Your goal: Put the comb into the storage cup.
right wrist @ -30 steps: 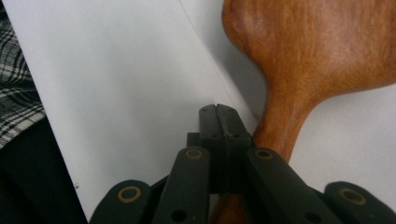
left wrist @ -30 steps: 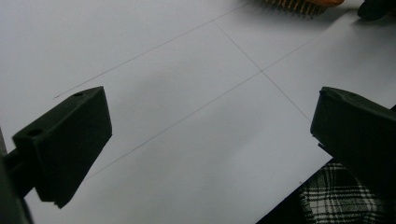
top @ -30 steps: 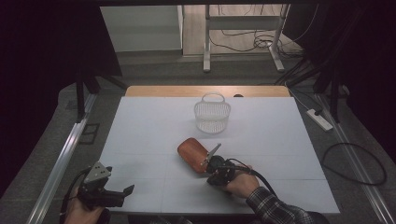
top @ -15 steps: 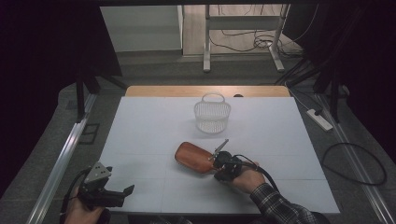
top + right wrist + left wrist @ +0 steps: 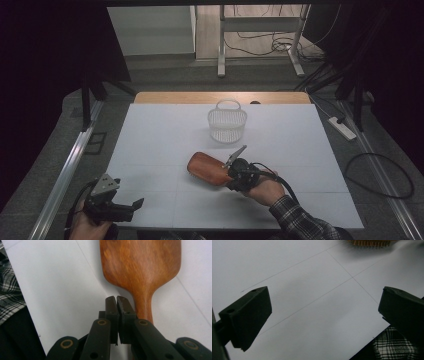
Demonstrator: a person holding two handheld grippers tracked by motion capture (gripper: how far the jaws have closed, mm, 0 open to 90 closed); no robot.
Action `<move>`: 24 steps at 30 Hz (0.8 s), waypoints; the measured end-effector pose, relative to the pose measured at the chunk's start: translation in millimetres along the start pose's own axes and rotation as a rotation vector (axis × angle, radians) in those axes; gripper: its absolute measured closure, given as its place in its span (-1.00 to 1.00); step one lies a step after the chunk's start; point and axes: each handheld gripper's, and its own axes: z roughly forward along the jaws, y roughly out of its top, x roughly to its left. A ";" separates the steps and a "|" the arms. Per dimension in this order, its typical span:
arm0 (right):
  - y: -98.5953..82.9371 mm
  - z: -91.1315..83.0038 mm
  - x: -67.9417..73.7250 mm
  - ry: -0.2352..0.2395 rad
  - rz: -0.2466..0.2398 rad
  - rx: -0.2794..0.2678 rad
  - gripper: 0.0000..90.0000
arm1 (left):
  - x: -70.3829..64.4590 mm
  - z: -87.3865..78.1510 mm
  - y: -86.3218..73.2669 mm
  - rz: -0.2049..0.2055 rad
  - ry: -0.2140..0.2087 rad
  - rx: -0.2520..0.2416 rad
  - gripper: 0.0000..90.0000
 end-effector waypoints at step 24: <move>2.0 -19.3 -9.7 -0.088 0.011 -0.049 -0.09 | 0.3 0.1 0.0 -0.003 -0.002 -0.001 -1.00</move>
